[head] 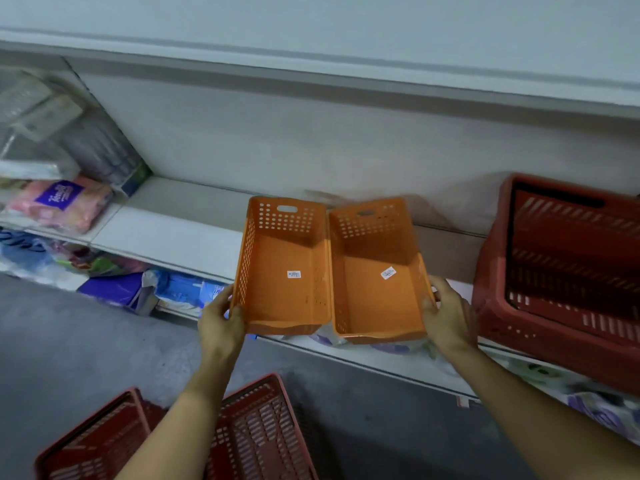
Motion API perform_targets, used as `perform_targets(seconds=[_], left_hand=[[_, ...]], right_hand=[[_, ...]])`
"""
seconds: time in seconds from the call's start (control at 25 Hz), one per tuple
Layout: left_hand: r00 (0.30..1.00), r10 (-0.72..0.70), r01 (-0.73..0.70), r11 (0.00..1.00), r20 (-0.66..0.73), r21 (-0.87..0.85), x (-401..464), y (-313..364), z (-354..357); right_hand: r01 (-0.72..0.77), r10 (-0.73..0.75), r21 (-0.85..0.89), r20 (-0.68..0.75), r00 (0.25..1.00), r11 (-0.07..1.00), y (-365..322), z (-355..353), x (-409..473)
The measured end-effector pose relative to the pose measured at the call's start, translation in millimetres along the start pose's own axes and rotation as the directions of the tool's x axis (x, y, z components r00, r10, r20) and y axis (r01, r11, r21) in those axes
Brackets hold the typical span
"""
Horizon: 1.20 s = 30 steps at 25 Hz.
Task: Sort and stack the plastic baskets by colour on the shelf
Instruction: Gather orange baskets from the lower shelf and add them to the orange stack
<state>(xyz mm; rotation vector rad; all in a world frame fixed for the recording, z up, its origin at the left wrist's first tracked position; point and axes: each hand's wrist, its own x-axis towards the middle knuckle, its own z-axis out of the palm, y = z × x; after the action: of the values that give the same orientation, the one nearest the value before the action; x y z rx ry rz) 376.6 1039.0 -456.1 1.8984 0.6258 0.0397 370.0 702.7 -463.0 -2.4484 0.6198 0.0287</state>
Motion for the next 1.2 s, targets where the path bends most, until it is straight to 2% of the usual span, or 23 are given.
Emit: perform_targets(seconds=[0.16,0.32,0.44,0.56,0.8,1.08,1.2], left_hand=[[0.994,-0.035,0.03,0.998,-0.108,-0.052,-72.9,-2.9,-31.7],[0.973,-0.065,0.064,0.998,-0.22,-0.013,-184.7,15.5,-71.7],[0.965,-0.062,0.052,0.998,-0.255,-0.043,-284.4,35.3,-89.8],[0.967,0.0,-0.013,0.999,-0.256,-0.047,-363.1,39.2,-92.5],[0.988,0.075,-0.089,0.991,-0.138,-0.098,-458.4,62.6,-61.3],[0.966,0.237,-0.23,0.971,0.108,-0.071,-493.7,130.3,-3.0],[0.949,0.245,-0.228,0.968,0.198,-0.102,-500.3,149.4,13.2]], right_hand=[[0.066,-0.068,0.075,0.024,0.997,0.995,10.8,-34.8,-51.4],[0.126,-0.137,0.164,0.06,0.989,0.978,27.0,-88.6,-121.5],[0.185,-0.197,0.224,0.032,0.98,0.957,50.1,-140.2,-173.8],[0.24,-0.25,0.257,0.009,0.968,0.936,82.8,-196.5,-215.0],[0.245,-0.22,0.278,-0.118,0.968,0.929,161.1,-317.7,-271.2],[0.171,-0.099,0.302,-0.238,0.966,0.938,222.0,-424.6,-298.8],[0.156,-0.051,0.317,-0.317,0.947,0.935,236.4,-457.7,-315.2]])
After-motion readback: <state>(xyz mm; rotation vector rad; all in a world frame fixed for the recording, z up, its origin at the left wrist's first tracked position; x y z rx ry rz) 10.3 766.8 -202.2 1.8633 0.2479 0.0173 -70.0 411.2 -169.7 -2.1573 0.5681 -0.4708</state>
